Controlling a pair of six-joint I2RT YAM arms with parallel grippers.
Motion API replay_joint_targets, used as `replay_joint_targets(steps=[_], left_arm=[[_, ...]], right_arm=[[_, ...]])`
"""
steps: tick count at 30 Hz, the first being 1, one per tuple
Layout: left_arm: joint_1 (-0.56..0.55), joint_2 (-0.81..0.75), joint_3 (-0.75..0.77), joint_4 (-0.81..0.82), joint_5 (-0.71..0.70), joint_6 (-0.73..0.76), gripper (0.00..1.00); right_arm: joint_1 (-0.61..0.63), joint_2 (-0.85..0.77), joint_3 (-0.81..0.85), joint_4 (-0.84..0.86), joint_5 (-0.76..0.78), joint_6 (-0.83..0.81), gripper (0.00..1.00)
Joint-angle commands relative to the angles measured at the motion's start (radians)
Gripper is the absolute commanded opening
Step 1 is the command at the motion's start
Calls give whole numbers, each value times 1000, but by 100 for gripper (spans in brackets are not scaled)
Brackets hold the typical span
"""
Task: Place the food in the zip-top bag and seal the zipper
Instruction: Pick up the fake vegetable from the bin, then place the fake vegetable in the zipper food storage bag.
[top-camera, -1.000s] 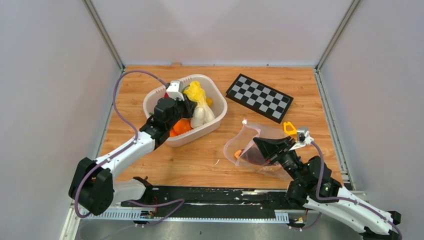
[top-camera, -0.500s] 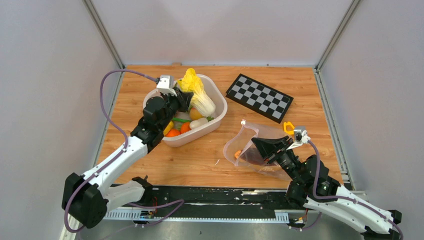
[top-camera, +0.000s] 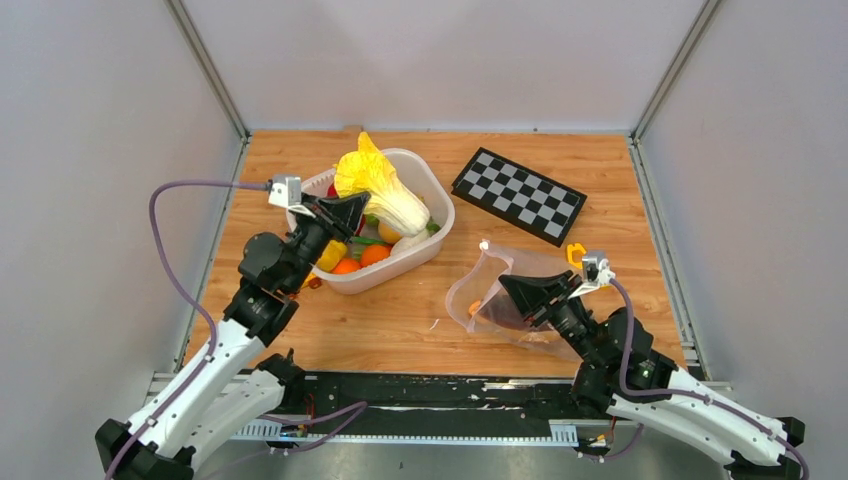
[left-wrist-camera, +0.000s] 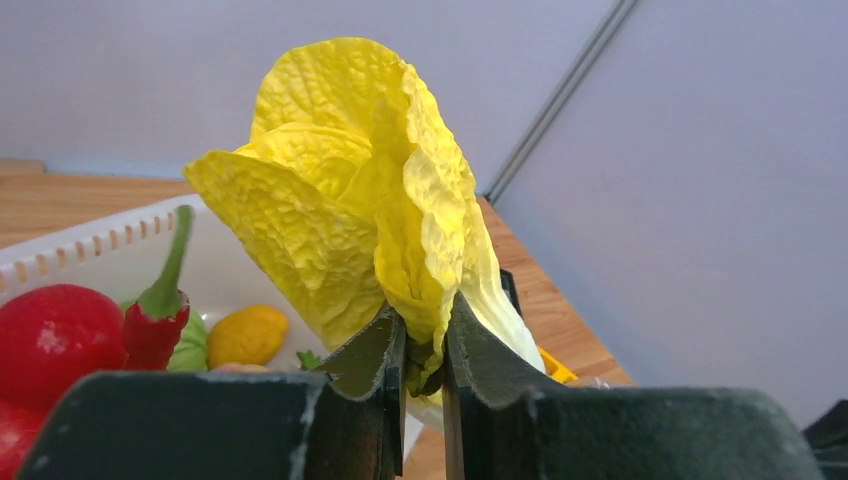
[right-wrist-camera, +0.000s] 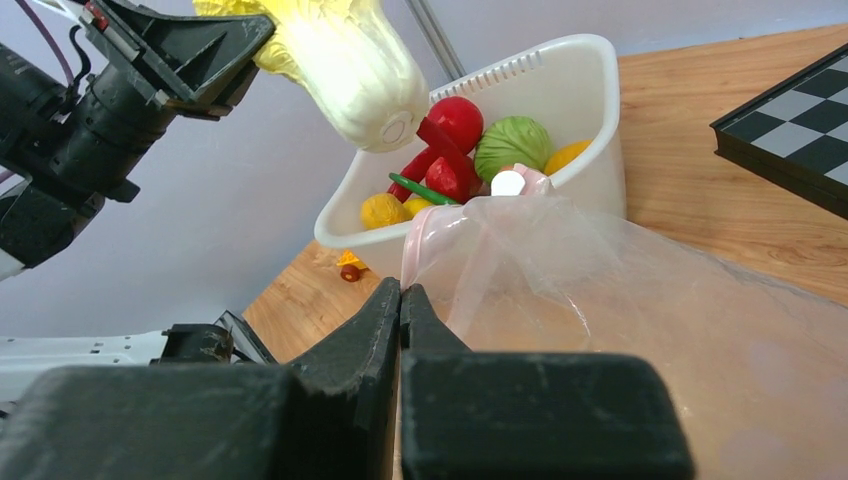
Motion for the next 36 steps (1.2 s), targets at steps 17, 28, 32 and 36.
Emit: replay_joint_targets(steps=[17,28,32,36], left_arm=[[-51,94,170,-161,351,-7,27],[-50,40,20,-106,302,-104,22],[-50,-40,-13,-37,297,-173,22],[-62,-128,-76,63,265,-275,20]], right_arm=[[6,20,14,78,-14,24,0],[6,-29,14,36,-2,25,0],[6,-33,12,34,6,27,0],[6,-8,14,51,8,28,0]])
